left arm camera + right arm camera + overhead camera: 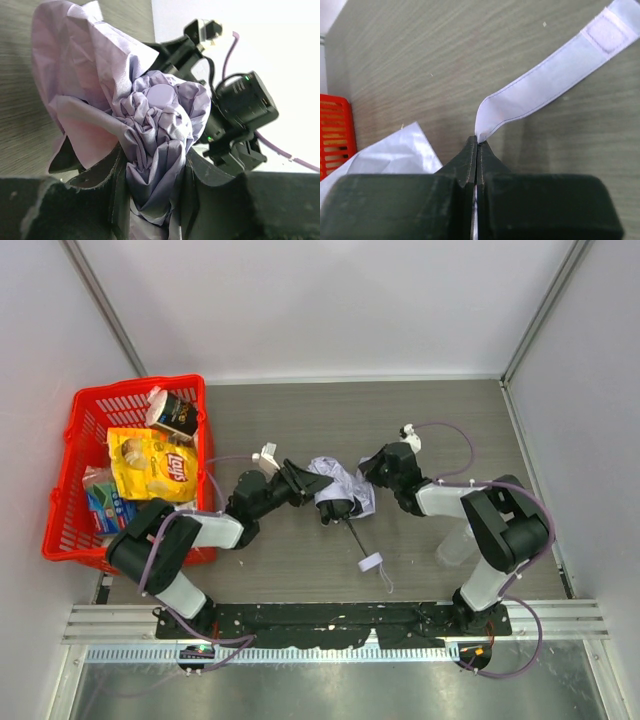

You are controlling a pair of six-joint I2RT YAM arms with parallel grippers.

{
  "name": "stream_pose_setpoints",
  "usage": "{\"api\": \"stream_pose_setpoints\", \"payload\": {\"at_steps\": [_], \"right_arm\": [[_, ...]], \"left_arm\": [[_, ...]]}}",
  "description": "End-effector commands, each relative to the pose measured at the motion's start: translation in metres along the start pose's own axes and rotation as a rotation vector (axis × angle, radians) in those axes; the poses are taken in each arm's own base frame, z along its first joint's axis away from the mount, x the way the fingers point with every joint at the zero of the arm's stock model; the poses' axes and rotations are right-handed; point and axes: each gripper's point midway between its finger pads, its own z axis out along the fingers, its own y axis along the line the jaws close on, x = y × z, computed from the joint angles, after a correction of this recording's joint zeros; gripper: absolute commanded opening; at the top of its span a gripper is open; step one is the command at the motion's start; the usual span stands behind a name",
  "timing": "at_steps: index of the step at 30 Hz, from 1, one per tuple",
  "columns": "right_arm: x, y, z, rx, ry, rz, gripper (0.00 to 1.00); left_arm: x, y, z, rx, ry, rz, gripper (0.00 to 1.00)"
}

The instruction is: Put away the umbrella

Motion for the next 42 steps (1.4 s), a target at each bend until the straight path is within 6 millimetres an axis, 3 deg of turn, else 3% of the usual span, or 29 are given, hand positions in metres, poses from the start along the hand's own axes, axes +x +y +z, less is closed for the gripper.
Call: {"api": "stream_pose_setpoints", "payload": {"at_steps": [1, 3, 8, 12, 14, 19, 28, 35, 38, 39, 40, 41, 42], "right_arm": [[-0.05, 0.04, 0.012, -0.122, -0.137, 0.009, 0.01], [-0.068, 0.055, 0.013, -0.171, -0.17, 0.007, 0.01], [-0.103, 0.083, 0.013, -0.241, -0.223, 0.033, 0.01], [-0.093, 0.075, 0.018, -0.234, -0.201, 0.03, 0.01], [-0.084, 0.063, 0.02, -0.209, -0.185, 0.035, 0.01], [-0.066, 0.035, 0.02, -0.168, -0.174, -0.006, 0.01], [-0.071, -0.012, 0.037, 0.027, -0.142, -0.187, 0.02], [-0.095, -0.012, 0.059, 0.148, -0.098, -0.384, 0.02], [-0.109, -0.022, 0.051, 0.251, -0.102, -0.459, 0.02], [-0.113, -0.025, 0.048, 0.279, -0.115, -0.472, 0.03], [-0.117, -0.031, 0.045, 0.319, -0.103, -0.506, 0.11], [-0.108, -0.044, 0.04, 0.356, -0.021, -0.567, 0.15], [-0.111, -0.036, 0.045, 0.343, 0.013, -0.585, 0.26]], "left_arm": [[-0.018, -0.062, -0.005, 0.159, -0.035, 0.122, 0.0], [-0.017, -0.051, -0.007, 0.112, -0.043, 0.123, 0.0], [-0.015, 0.018, -0.002, -0.122, -0.06, 0.055, 0.0], [-0.014, 0.067, 0.004, -0.255, -0.094, -0.011, 0.0], [-0.02, 0.079, 0.004, -0.292, -0.146, -0.008, 0.0], [-0.026, 0.095, 0.002, -0.411, -0.191, 0.039, 0.0], [-0.016, 0.136, -0.022, -0.66, -0.201, 0.013, 0.0], [-0.004, 0.152, -0.027, -0.687, -0.175, -0.024, 0.0], [-0.005, 0.148, -0.026, -0.689, -0.174, -0.02, 0.0], [-0.005, 0.148, -0.027, -0.692, -0.174, -0.02, 0.0], [-0.005, 0.148, -0.027, -0.695, -0.174, -0.022, 0.0], [-0.005, 0.147, -0.027, -0.702, -0.173, -0.027, 0.0], [-0.004, 0.148, -0.028, -0.721, -0.17, -0.032, 0.0]]}}
